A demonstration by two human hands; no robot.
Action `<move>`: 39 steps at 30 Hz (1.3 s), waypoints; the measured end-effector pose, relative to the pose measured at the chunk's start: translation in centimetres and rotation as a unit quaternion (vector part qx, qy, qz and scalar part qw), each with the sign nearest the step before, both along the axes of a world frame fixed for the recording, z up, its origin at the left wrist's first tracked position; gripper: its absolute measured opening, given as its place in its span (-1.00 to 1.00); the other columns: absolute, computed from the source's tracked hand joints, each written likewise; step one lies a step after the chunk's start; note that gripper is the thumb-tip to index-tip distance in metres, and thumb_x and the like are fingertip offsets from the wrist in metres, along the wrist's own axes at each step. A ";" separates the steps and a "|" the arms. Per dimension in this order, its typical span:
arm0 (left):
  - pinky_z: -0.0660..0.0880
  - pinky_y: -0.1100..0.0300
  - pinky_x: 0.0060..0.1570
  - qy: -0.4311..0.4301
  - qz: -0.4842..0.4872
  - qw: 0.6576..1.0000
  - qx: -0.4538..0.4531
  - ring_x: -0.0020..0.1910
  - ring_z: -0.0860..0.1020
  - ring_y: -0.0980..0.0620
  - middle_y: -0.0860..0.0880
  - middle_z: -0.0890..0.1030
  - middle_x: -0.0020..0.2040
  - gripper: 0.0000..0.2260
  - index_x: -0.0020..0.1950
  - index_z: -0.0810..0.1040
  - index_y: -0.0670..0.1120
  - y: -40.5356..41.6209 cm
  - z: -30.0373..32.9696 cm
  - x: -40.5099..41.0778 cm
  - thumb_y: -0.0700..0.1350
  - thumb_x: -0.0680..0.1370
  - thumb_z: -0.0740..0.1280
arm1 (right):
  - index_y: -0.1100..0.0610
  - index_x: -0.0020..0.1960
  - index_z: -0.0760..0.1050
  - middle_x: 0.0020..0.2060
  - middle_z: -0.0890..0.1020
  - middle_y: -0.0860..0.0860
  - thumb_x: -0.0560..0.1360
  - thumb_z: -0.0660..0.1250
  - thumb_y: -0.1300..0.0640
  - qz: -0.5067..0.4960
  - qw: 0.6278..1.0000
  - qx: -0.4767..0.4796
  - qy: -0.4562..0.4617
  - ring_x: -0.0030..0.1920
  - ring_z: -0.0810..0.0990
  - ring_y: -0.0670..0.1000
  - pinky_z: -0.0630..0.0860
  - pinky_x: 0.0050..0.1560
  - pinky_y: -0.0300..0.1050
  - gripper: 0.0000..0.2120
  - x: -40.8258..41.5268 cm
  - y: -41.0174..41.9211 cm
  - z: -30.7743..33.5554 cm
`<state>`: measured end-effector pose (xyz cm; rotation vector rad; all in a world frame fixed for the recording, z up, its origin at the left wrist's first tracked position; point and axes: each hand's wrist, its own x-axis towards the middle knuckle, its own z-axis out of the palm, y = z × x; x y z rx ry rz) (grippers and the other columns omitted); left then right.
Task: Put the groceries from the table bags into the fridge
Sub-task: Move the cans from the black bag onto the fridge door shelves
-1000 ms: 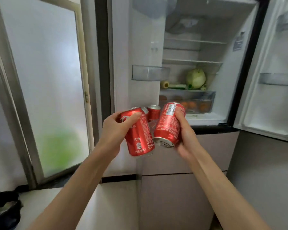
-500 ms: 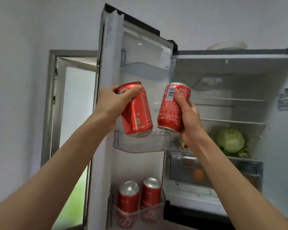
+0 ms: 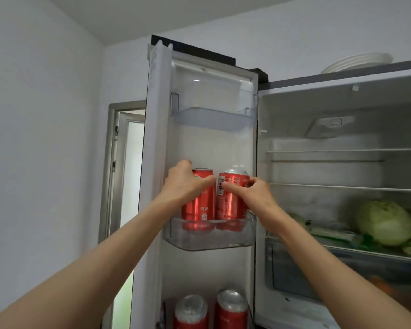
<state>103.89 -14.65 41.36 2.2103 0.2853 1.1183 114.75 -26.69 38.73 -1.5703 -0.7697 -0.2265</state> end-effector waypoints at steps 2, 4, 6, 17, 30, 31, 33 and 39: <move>0.53 0.05 0.00 0.010 -0.012 1.000 -0.006 -0.05 0.53 -0.07 -0.10 0.48 0.05 -0.46 0.29 0.33 -0.19 -0.1 -0.3 0.4 0.03 0.44 0.41 | -0.04 -0.21 0.38 -0.19 0.60 -0.02 0.33 0.50 0.01 -0.001 1.000 -0.022 -0.017 -0.16 0.63 -0.03 0.59 -0.05 -0.05 -0.73 0.0 0.0 -0.1; 0.54 0.06 -0.03 0.008 -0.010 1.000 -0.009 -0.08 0.52 -0.04 -0.08 0.46 0.02 -0.44 0.33 0.30 -0.18 0.0 -0.5 0.9 0.02 0.44 0.41 | -0.05 -0.22 0.35 -0.24 0.56 -0.08 0.35 0.49 0.03 -0.002 0.998 -0.041 -0.038 -0.20 0.58 -0.10 0.55 -0.15 -0.15 -0.72 0.0 0.0 -0.3; 0.54 0.11 -0.12 0.007 -0.007 1.000 -0.004 -0.12 0.50 -0.02 -0.08 0.46 0.04 -0.40 0.37 0.25 -0.16 0.2 -0.6 1.1 0.03 0.45 0.40 | -0.01 -0.14 0.37 -0.20 0.54 -0.10 0.34 0.49 0.01 -0.005 0.998 -0.053 -0.046 -0.18 0.57 -0.12 0.52 -0.18 -0.19 -0.71 0.3 0.0 -0.5; 0.41 0.31 -0.42 -0.001 -0.001 1.000 -0.011 -0.13 0.51 0.00 -0.16 0.49 0.19 -0.34 0.37 0.20 -0.17 0.5 -1.4 1.4 0.10 0.44 0.40 | 0.07 0.25 0.38 0.03 0.56 -0.02 0.37 0.45 -0.08 -0.037 0.994 -0.075 -0.071 0.02 0.58 -0.03 0.55 0.04 -0.08 -0.47 -0.3 -0.3 -1.5; 0.46 0.27 -0.29 0.009 0.009 1.000 -0.011 -0.02 0.52 -0.03 -0.16 0.47 0.24 -0.32 0.35 0.22 -0.18 0.3 -1.6 -0.2 0.13 0.41 0.41 | 0.07 0.40 0.25 0.30 0.42 0.08 0.49 0.31 -0.06 -0.082 0.988 -0.081 -0.099 0.27 0.44 0.07 0.43 0.27 0.09 -0.45 -1.2 -0.8 -2.6; 0.45 0.28 -0.34 0.019 0.011 1.000 -0.007 -0.07 0.50 -0.01 -0.15 0.49 0.20 -0.35 0.31 0.25 -0.18 0.3 -1.6 -0.4 0.13 0.41 0.41 | 0.06 0.40 0.26 0.29 0.42 0.07 0.50 0.30 -0.05 -0.082 0.989 -0.078 -0.100 0.26 0.44 0.06 0.43 0.26 0.07 -0.47 -1.4 -0.7 -2.7; 0.46 0.25 -0.34 0.033 0.019 0.999 0.003 -0.08 0.49 0.00 -0.12 0.49 0.14 -0.38 0.27 0.28 -0.17 0.3 -1.6 -1.0 0.14 0.40 0.42 | 0.06 0.39 0.27 0.28 0.43 0.07 0.50 0.30 -0.02 -0.081 0.989 -0.070 -0.101 0.25 0.45 0.05 0.44 0.26 0.08 -0.50 -1.7 -0.7 -2.9; 0.58 0.09 -0.13 0.030 0.051 0.998 0.038 -0.09 0.55 -0.04 -0.08 0.54 0.00 -0.53 0.08 0.41 -0.13 0.3 -1.3 -1.9 0.15 0.38 0.44 | 0.06 0.39 0.28 0.26 0.45 0.08 0.51 0.30 0.02 -0.086 0.990 -0.065 -0.091 0.24 0.46 0.06 0.44 0.27 0.12 -0.52 -2.2 -0.6 -2.9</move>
